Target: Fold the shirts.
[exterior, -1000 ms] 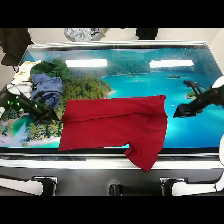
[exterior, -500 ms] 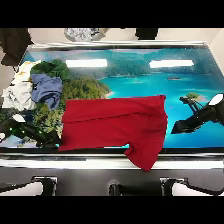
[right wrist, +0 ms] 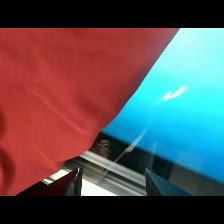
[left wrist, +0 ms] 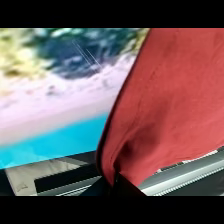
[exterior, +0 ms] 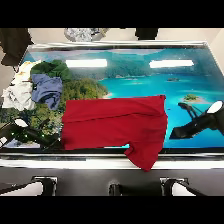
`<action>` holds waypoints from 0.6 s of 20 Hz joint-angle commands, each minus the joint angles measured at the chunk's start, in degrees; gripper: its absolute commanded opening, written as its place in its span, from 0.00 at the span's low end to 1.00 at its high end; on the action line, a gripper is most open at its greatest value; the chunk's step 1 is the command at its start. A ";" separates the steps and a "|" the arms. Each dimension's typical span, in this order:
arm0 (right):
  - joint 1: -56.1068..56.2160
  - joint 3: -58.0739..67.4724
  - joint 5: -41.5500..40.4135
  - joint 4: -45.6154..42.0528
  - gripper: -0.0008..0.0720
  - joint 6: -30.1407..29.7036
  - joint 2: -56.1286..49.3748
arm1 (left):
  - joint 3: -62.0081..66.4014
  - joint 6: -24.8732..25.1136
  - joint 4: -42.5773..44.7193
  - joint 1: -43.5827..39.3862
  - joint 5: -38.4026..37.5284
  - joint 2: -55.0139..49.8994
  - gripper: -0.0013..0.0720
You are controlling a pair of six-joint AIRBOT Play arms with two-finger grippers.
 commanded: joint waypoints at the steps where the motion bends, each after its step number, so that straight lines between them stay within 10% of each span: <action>1: -0.02 -10.29 -3.89 5.84 0.75 -3.26 4.68 | -0.44 0.28 0.63 -0.04 3.98 0.11 0.06; 8: 0.11 -22.97 -9.97 15.17 0.73 -6.27 4.70 | -0.44 0.70 0.63 -0.04 3.61 2.25 0.06; 12: 0.11 -25.90 -15.10 14.51 0.42 -6.29 4.70 | -0.44 0.70 0.63 -0.04 3.32 2.25 0.06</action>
